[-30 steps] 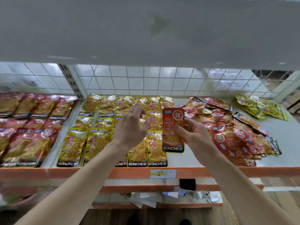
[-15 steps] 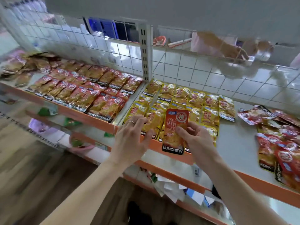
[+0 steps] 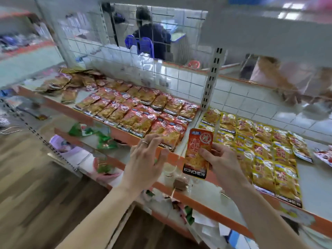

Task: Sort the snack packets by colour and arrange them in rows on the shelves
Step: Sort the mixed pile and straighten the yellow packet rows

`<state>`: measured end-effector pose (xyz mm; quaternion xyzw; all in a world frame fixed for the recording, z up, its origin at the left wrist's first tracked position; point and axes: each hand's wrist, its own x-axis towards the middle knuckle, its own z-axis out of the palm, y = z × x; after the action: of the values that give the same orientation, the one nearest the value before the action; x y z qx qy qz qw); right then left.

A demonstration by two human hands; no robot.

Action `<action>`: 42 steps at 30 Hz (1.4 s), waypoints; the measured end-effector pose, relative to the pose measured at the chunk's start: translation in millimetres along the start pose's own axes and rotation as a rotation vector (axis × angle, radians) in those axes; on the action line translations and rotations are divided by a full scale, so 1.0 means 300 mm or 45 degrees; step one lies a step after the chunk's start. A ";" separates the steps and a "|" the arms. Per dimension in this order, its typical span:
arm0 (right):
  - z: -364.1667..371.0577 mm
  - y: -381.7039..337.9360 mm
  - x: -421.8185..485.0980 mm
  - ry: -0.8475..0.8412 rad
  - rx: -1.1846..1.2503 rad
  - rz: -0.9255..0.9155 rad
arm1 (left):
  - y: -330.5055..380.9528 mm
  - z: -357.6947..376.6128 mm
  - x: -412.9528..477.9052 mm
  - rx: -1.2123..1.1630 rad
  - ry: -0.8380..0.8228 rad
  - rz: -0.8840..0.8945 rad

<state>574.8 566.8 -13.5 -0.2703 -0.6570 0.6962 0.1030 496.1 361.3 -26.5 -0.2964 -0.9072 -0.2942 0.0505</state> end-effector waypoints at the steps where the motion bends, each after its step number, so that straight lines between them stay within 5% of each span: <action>1: 0.063 -0.001 0.002 0.004 -0.004 0.002 | -0.051 -0.037 0.002 0.004 0.000 -0.004; 11: 0.559 -0.015 0.012 0.005 0.021 -0.003 | -0.483 -0.271 0.024 -0.030 0.016 0.025; 27: 0.774 -0.035 0.257 0.038 -0.045 -0.001 | -0.734 -0.285 0.262 -0.019 -0.108 0.010; 36: 0.927 -0.086 0.381 0.061 -0.351 -0.030 | -0.873 -0.346 0.392 -0.018 -0.072 0.010; 42: 1.050 -0.106 0.461 0.280 -0.596 -0.070 | -1.005 -0.358 0.543 -0.071 -0.164 0.130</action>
<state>291.7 368.8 -19.1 -0.3428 -0.7923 0.4885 0.1274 182.6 187.3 -46.7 -0.3619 -0.8837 -0.2968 -0.0012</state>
